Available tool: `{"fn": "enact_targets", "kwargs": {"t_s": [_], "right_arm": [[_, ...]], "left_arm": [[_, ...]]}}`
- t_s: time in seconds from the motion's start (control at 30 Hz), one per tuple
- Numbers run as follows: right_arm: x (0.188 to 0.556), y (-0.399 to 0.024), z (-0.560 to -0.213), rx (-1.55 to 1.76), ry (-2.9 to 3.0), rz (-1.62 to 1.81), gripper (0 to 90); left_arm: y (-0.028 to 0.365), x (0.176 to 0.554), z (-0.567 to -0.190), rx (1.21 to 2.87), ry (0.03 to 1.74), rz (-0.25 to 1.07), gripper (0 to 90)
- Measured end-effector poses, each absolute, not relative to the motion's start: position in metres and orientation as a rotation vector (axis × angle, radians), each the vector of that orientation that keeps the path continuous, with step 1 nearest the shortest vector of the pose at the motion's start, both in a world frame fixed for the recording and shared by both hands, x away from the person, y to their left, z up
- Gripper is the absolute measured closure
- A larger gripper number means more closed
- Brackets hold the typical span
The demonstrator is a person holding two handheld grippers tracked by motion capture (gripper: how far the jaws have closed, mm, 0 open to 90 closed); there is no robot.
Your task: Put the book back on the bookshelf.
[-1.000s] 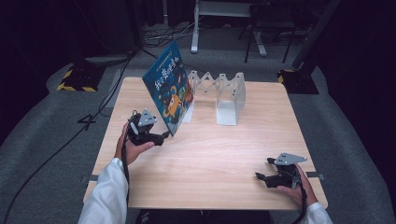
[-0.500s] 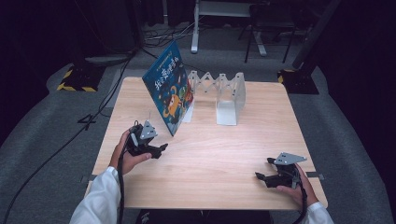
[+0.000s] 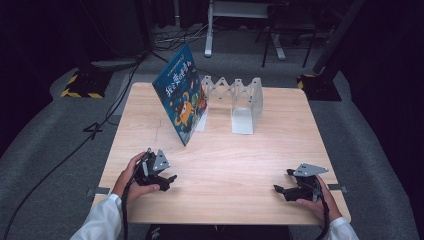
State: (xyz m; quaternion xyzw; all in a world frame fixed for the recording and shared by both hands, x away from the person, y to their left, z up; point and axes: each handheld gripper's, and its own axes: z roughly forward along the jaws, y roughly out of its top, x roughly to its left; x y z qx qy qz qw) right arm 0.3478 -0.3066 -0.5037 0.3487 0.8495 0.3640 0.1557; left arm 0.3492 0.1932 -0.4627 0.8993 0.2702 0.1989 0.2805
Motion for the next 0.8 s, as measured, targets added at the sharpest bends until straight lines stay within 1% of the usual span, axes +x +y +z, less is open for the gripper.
{"fn": "enact_targets", "kwargs": {"t_s": [0.6, 0.8], "right_arm": [[0.342, -0.308, -0.505, 1.023, 2.402, 1.046, 15.8], [0.339, -0.309, -0.505, 1.046, 2.386, 1.041, 15.8]], "left_arm": [[0.213, 0.321, -0.484, 2.412, 0.767, 0.535, 17.9], [0.223, 0.314, -0.489, 2.362, 0.796, 0.513, 17.5]]}}
